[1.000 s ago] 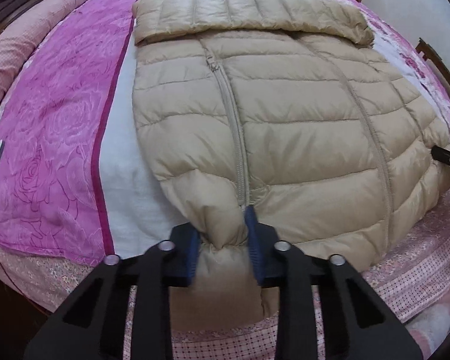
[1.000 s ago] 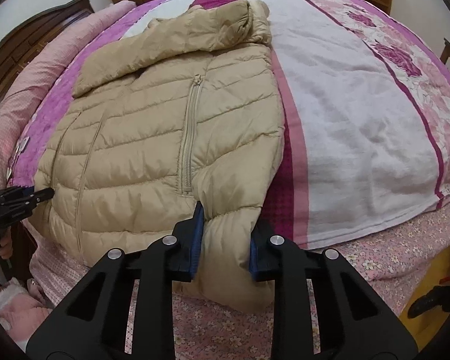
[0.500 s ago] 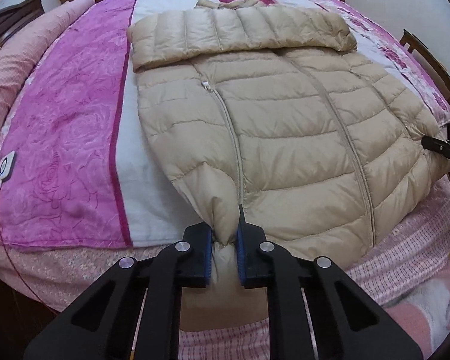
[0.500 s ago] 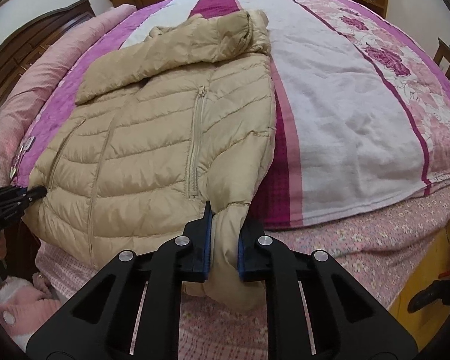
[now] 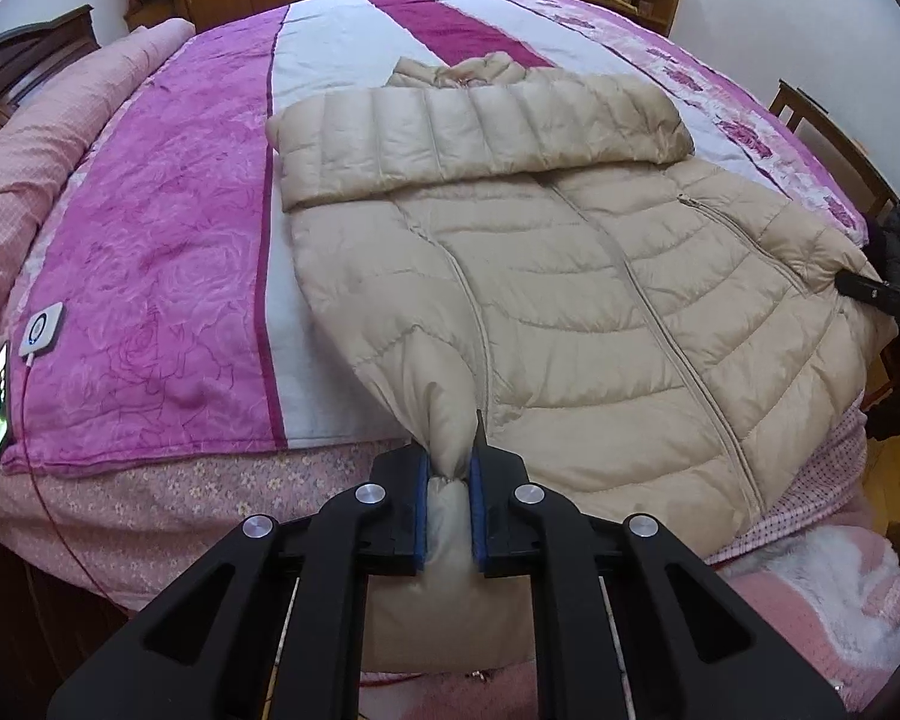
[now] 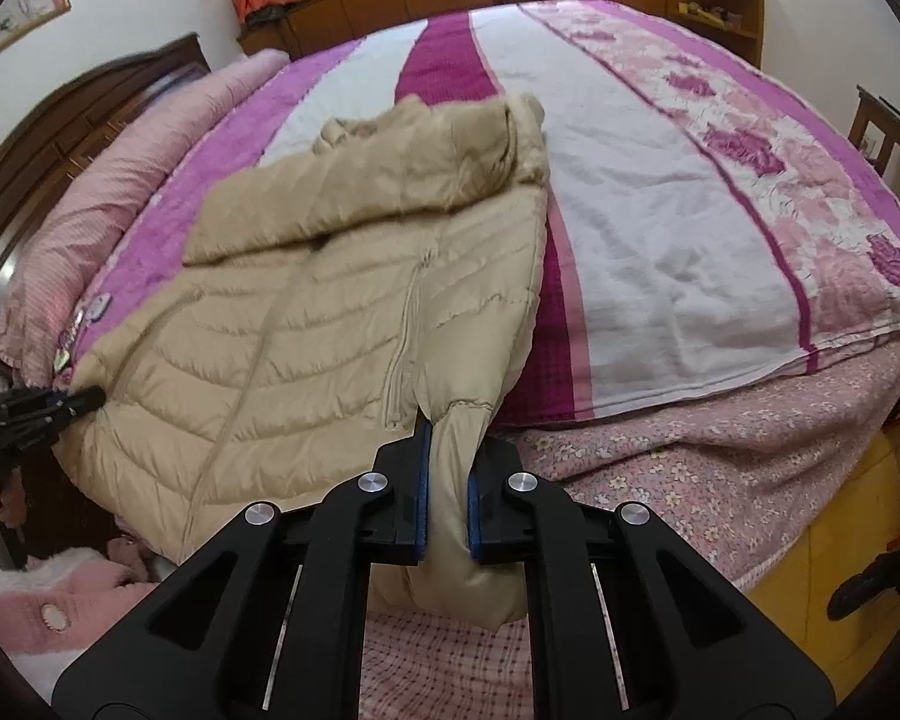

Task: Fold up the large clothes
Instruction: 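Grasp the jacket hem with both grippers, then lift the hem with both grippers and fold it toward the collar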

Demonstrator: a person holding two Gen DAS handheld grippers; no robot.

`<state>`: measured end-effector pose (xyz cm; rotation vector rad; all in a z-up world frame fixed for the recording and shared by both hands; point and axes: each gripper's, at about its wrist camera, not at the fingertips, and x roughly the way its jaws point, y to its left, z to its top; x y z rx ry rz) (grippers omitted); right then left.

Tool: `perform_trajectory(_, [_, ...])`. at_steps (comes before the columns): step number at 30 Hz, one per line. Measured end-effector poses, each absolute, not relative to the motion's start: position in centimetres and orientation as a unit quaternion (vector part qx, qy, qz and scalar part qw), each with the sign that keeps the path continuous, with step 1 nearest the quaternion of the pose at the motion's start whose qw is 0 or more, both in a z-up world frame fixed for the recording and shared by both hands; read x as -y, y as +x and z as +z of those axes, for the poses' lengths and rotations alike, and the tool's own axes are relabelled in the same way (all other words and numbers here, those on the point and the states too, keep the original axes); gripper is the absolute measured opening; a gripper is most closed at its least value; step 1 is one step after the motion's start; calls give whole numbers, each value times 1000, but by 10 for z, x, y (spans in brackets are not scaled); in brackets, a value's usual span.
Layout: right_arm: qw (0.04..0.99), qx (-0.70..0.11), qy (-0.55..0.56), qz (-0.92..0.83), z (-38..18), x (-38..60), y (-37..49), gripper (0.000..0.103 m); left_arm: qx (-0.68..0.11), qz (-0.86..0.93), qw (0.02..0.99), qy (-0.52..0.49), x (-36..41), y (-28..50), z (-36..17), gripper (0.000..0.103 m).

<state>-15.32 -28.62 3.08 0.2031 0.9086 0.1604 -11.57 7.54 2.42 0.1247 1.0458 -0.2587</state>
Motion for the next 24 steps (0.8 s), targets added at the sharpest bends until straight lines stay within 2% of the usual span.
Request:
perform_trajectory(6, [899,-419,101,78,45,286,-152,9,-486,-129,864,24,-87,-107,40,11])
perform_trajectory(24, [921,-368,95,81,85,287,-59,9,-427,-106,896,60,-73,-19,83,11])
